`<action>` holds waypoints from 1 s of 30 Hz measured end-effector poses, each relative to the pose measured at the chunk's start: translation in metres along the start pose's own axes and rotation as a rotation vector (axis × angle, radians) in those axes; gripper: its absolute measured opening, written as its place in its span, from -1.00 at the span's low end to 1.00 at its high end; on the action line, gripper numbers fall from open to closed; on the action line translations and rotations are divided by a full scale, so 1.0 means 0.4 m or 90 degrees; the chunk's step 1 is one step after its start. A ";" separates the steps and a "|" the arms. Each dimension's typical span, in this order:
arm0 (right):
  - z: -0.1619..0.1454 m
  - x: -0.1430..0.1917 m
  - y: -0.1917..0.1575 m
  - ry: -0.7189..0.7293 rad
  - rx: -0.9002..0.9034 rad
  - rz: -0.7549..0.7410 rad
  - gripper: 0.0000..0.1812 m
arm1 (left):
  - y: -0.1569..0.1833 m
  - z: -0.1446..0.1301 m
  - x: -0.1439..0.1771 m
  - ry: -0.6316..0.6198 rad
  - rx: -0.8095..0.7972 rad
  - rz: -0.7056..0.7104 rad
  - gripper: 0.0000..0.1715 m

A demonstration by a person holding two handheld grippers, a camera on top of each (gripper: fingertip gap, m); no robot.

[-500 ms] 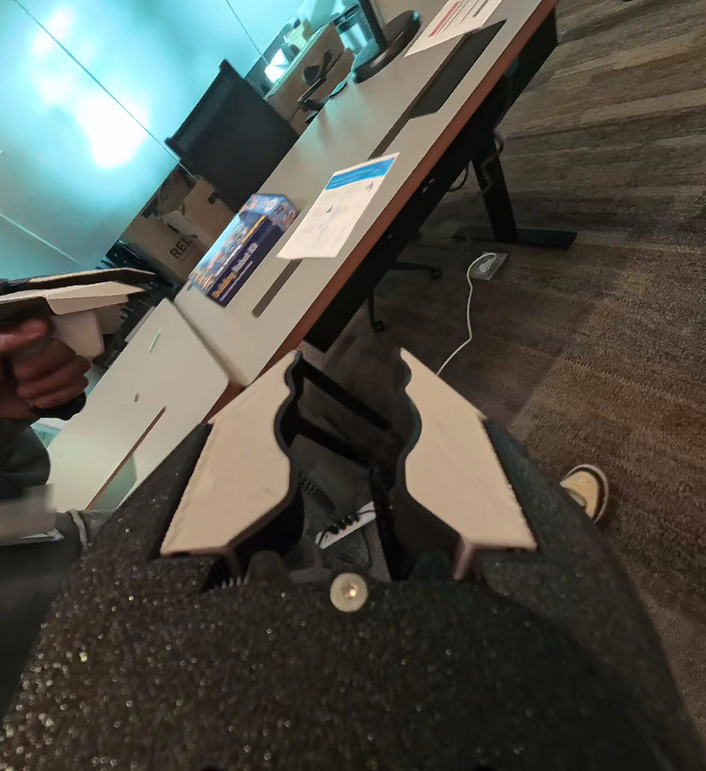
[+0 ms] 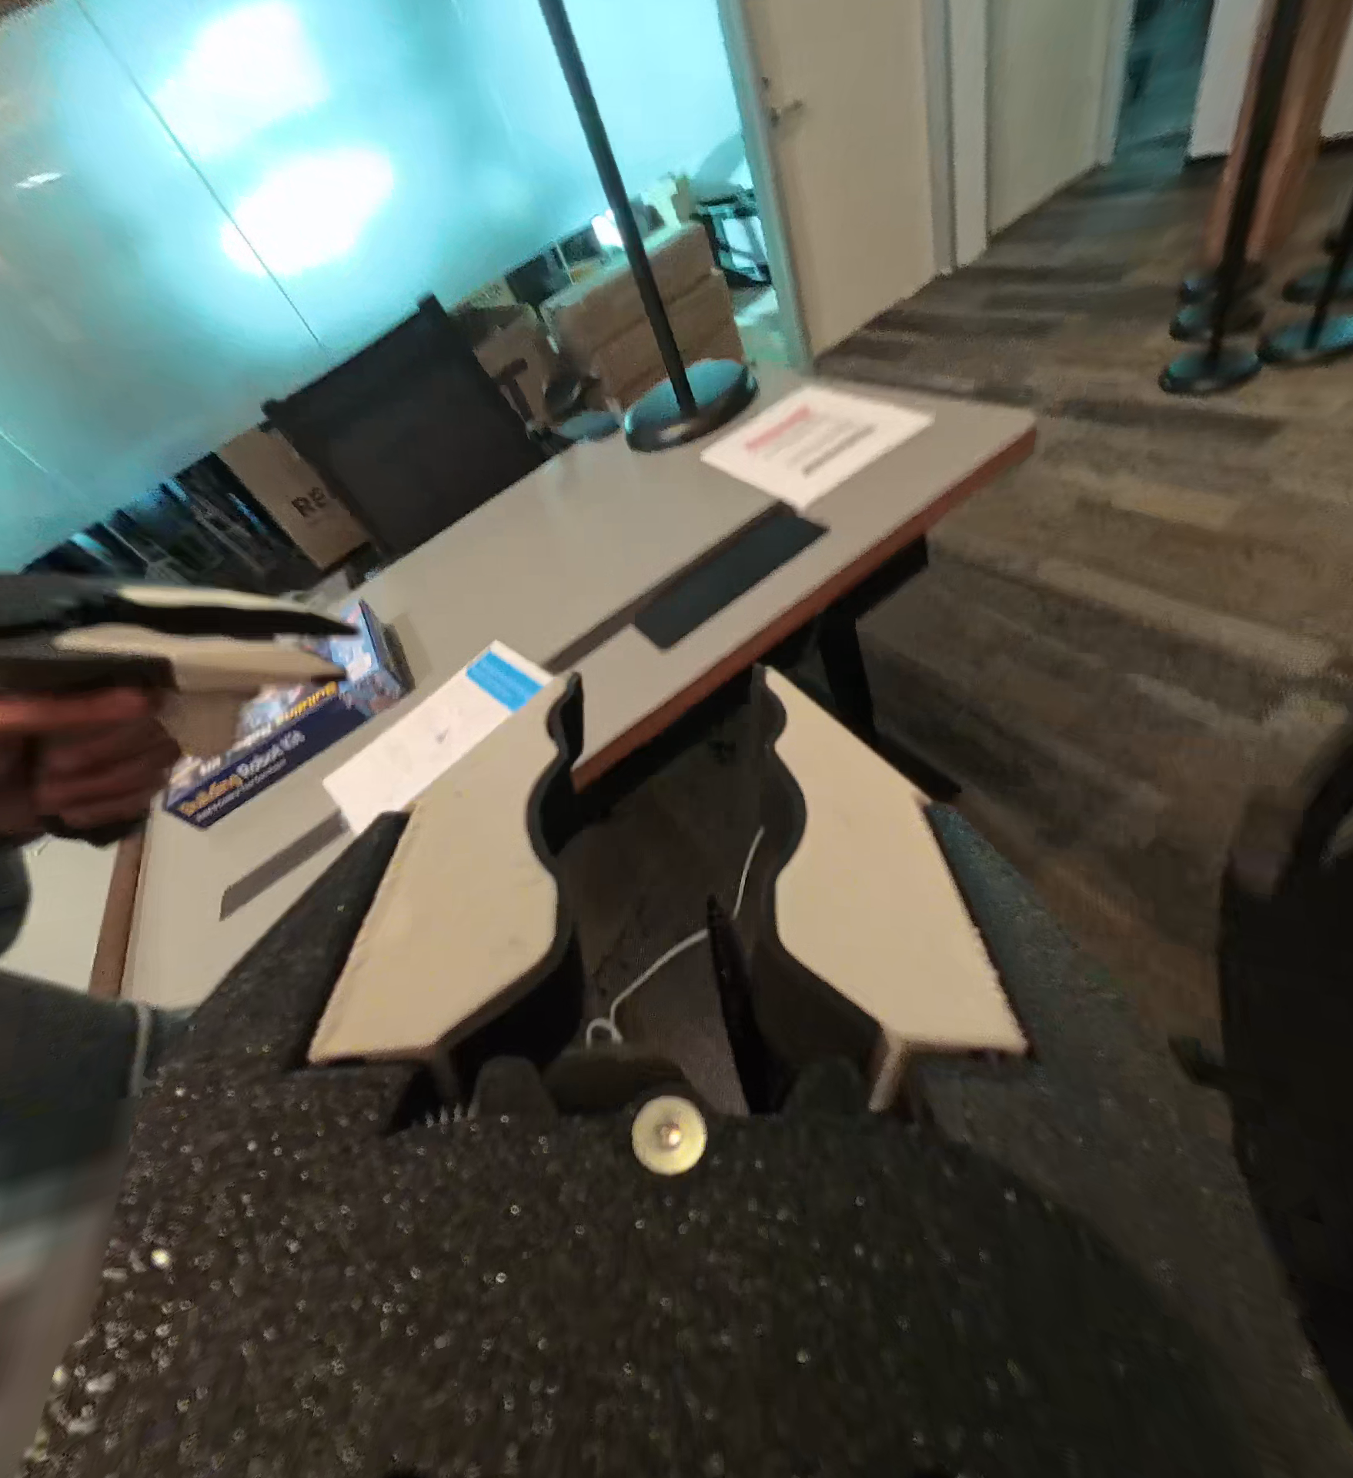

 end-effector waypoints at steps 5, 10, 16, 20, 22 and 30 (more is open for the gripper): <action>0.171 -0.302 0.141 0.033 0.047 0.069 -0.55 | -0.122 0.090 -0.280 0.006 0.010 0.006 -0.42; 0.230 -0.601 0.362 0.018 0.057 0.098 -0.54 | -0.278 0.218 -0.578 0.025 -0.020 0.024 -0.42; 0.352 -0.902 0.648 -0.009 0.060 0.088 -0.51 | -0.478 0.439 -0.905 0.024 -0.010 0.050 -0.42; 0.432 -1.051 0.825 -0.029 0.067 0.054 -0.50 | -0.577 0.559 -1.081 0.006 -0.033 0.051 -0.41; 0.457 -1.122 0.911 -0.024 0.051 0.041 -0.50 | -0.626 0.601 -1.168 0.006 -0.035 0.060 -0.41; 0.489 -1.482 1.294 -0.081 0.002 0.063 -0.50 | -0.804 0.701 -1.628 0.026 0.088 0.090 -0.41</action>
Point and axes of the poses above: each gripper's, where its closed fingertips meet, x back along the fingers, z out of its top, y = z × x across the jaws, the point moved 6 cm from there along x, back along the fingers, and after that the axes turned 14 degrees about y, right-handed, at the moved point
